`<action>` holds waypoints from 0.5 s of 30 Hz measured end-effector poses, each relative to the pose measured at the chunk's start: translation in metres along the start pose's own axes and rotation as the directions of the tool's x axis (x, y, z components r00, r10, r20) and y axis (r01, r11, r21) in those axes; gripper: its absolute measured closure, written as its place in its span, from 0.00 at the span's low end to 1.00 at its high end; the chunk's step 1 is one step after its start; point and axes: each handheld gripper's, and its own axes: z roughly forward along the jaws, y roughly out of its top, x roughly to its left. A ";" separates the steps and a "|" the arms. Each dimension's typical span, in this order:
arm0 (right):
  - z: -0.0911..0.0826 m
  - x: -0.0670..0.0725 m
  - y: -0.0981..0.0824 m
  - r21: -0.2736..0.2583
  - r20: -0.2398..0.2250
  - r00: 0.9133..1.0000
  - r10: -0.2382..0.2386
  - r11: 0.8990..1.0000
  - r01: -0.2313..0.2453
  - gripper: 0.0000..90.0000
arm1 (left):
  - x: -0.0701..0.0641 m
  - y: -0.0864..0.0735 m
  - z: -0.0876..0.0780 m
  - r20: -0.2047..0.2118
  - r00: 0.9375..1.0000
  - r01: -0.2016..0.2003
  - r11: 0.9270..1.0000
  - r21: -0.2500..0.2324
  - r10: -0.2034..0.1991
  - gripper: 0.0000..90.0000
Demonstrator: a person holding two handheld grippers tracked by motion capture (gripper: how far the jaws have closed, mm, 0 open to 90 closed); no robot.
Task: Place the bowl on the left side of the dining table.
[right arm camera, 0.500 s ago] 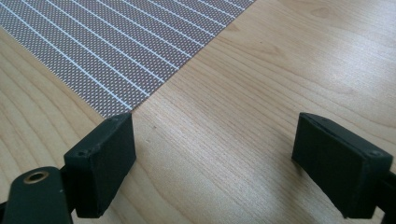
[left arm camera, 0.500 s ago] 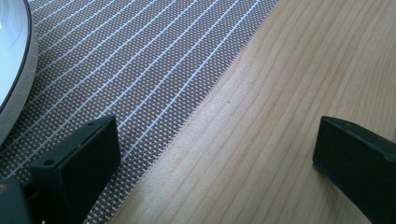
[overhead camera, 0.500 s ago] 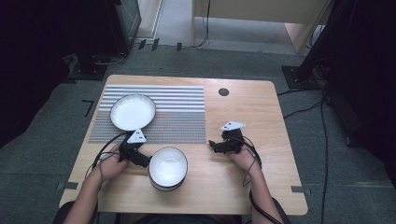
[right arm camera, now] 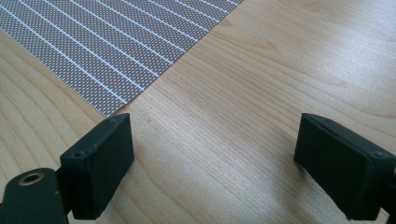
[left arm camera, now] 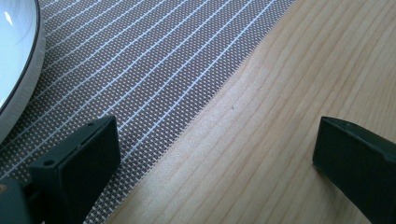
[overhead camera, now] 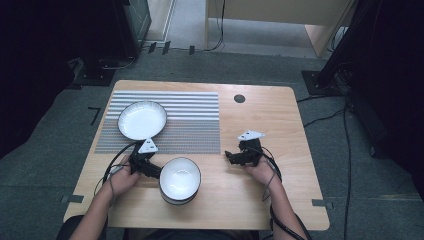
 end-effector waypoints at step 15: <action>0.000 0.000 0.000 0.006 -0.005 1.000 -0.003 1.000 0.003 0.11 | 0.000 0.000 -0.004 0.039 0.998 0.044 0.999 -0.006 -0.043 0.01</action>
